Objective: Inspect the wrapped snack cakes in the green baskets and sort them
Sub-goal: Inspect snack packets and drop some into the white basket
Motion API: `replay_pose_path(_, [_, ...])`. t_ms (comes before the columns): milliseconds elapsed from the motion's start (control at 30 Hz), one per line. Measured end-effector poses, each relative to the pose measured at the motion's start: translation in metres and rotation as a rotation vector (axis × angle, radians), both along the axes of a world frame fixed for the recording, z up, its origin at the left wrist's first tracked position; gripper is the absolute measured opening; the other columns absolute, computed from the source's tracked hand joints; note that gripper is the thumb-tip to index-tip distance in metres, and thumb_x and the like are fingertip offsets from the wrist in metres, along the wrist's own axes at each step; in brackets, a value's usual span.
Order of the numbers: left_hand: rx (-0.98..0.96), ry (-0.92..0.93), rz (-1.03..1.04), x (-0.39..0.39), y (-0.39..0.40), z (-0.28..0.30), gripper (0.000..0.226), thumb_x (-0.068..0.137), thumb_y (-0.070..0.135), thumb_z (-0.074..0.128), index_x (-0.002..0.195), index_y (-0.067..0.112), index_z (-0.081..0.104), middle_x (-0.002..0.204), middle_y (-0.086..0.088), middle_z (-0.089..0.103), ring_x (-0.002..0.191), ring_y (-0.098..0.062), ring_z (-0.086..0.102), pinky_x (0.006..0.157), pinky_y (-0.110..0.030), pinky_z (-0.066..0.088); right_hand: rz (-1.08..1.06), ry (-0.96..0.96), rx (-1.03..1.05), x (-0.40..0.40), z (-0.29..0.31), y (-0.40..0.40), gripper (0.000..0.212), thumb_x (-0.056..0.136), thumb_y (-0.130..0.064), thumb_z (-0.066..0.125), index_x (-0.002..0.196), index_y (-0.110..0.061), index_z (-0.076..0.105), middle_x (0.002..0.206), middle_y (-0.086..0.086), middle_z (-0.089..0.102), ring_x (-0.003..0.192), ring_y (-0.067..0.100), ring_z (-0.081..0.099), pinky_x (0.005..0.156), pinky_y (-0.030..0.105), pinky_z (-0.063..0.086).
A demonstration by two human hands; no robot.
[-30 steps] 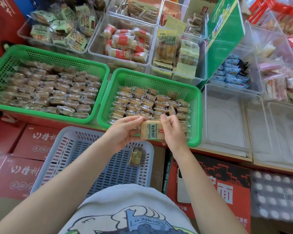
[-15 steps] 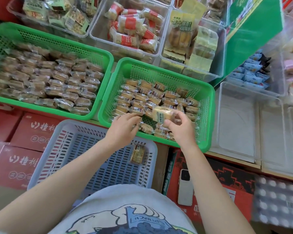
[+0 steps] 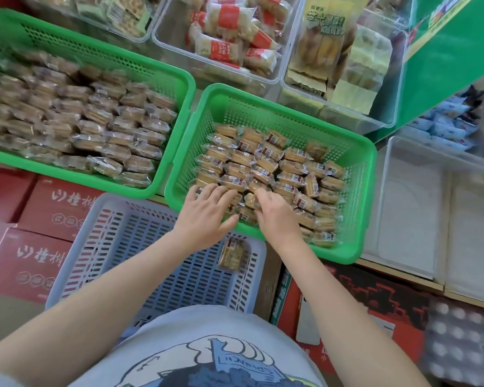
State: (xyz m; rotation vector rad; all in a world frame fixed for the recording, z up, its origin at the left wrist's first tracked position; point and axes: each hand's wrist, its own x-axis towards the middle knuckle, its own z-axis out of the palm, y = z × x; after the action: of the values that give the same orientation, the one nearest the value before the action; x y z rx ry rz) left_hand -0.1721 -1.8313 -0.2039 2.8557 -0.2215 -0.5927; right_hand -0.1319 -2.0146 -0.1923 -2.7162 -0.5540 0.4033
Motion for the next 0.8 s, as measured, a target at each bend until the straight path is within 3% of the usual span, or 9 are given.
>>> replay_pose_path(100, [0.008,-0.042,-0.056,0.005,-0.001,-0.004,0.076,0.093,0.062,0.011,0.159,0.027,0.024,0.157,-0.001,0.041,0.146,-0.024,0.033,0.117,-0.050,0.023,0.065,0.021,-0.047,0.010,-0.005,0.002,0.029,0.094,0.001,0.053,0.122,-0.003,0.057,0.103,0.014,0.065,0.098,0.033,0.059,0.077,0.042,0.050])
replay_pose_path(233, [-0.002,-0.071,-0.132,0.013,-0.010,-0.005,0.068,0.098,0.061,0.016,0.156,0.030,0.033,0.158,-0.001,0.037,0.145,-0.025,0.029,0.114,-0.050,0.026,0.156,-0.006,-0.115,0.015,-0.011,-0.001,0.018,0.096,-0.009,0.054,0.109,-0.004,0.066,0.104,0.013,0.061,0.098,0.033,0.056,0.075,0.042,0.049])
replay_pose_path(367, [-0.024,-0.029,-0.125,0.018,-0.016,-0.006,0.065,0.100,0.062,0.013,0.154,0.033,0.035,0.170,0.000,0.006,0.156,-0.023,0.000,0.122,-0.052,0.008,0.016,-0.143,-0.020,0.018,-0.010,-0.001,0.008,0.092,-0.006,0.061,0.094,-0.001,0.067,0.091,0.012,0.055,0.082,0.030,0.055,0.054,0.039,0.049])
replay_pose_path(467, [-0.047,-0.005,-0.115,0.018,-0.017,-0.006,0.060,0.102,0.061,0.020,0.152,0.034,0.040,0.170,0.001,0.002,0.157,-0.022,-0.005,0.123,-0.052,0.002,-0.107,-0.134,-0.079,0.029,-0.007,0.004,0.011,0.092,-0.010,0.063,0.100,-0.003,0.061,0.097,0.012,0.058,0.089,0.031,0.056,0.060,0.037,0.047])
replay_pose_path(567, [-0.038,0.009,-0.106,0.020,-0.017,-0.007,0.058,0.102,0.061,0.022,0.149,0.035,0.043,0.170,0.001,0.006,0.157,-0.024,0.002,0.123,-0.054,0.005,-0.106,-0.039,-0.192,0.035,-0.009,0.008,0.017,0.097,-0.019,0.060,0.107,-0.006,0.057,0.106,0.010,0.057,0.096,0.029,0.056,0.065,0.033,0.040])
replay_pose_path(633, [-0.030,0.005,-0.102,0.020,-0.018,-0.008,0.058,0.100,0.060,0.023,0.147,0.036,0.046,0.170,0.000,0.010,0.156,-0.025,0.005,0.123,-0.054,0.009,-0.090,-0.047,-0.220,0.037,-0.008,0.010,0.007,0.099,-0.008,0.052,0.103,-0.005,0.056,0.099,0.013,0.057,0.080,0.031,0.058,0.054,0.030,0.031])
replay_pose_path(700, [-0.029,-0.002,-0.095,0.020,-0.018,-0.008,0.057,0.099,0.058,0.024,0.146,0.036,0.048,0.169,-0.001,0.013,0.156,-0.025,0.008,0.122,-0.055,0.011,-0.085,-0.027,-0.238,0.039,-0.005,0.012,0.013,0.096,0.002,0.044,0.101,-0.005,0.054,0.096,0.014,0.056,0.062,0.028,0.048,0.046,0.029,0.019])
replay_pose_path(800, [-0.035,-0.003,-0.088,0.020,-0.018,-0.008,0.057,0.097,0.057,0.027,0.143,0.035,0.050,0.169,-0.002,0.015,0.155,-0.026,0.010,0.122,-0.055,0.013,-0.110,0.003,-0.196,0.040,0.004,0.014,0.014,0.098,0.000,0.041,0.108,-0.004,0.049,0.102,0.014,0.050,0.052,0.022,0.034,0.044,0.029,0.018])
